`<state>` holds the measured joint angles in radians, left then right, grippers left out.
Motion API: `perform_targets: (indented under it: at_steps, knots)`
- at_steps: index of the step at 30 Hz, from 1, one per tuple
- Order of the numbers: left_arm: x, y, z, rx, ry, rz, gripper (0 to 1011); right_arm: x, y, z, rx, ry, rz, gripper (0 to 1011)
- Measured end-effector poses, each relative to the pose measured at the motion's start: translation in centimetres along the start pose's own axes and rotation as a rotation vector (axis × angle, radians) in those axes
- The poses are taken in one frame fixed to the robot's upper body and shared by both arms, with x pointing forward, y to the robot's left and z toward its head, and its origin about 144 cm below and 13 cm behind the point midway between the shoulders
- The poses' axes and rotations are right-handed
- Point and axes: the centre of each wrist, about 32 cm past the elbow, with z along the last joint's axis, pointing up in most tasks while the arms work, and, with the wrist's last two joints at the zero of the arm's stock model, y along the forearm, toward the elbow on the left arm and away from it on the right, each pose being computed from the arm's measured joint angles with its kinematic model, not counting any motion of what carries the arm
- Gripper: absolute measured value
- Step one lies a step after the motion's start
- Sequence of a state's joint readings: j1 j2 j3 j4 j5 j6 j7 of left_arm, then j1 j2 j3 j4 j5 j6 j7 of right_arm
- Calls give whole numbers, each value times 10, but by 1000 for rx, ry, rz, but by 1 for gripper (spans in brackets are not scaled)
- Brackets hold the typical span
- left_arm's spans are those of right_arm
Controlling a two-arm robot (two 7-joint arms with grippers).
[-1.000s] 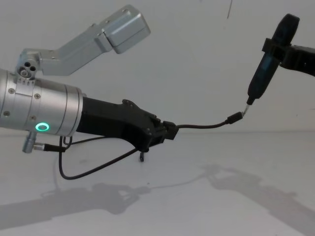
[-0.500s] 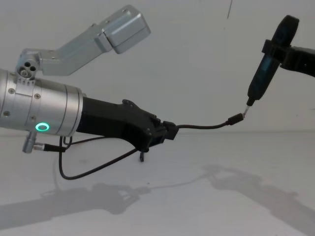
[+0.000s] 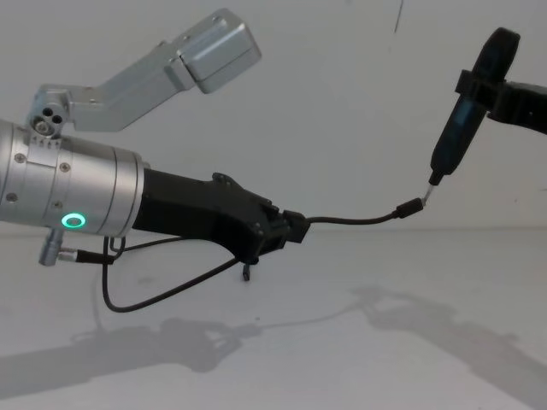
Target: Pick up the data cable with the one hand.
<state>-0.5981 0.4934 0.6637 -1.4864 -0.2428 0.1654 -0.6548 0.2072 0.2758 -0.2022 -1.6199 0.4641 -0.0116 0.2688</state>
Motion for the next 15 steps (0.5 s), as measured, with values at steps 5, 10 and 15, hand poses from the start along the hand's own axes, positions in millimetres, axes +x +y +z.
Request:
perform_targets:
  at_steps: [5,10,15]
  knots:
    - [0,0,0,0,0,0,48,0,0,0,-1,1,0,263]
    - [0,0,0,0,0,0,46,0,0,0,-2,1,0,263]
    - [0,0,0,0,0,0,46,0,0,0,-2,1,-1,263]
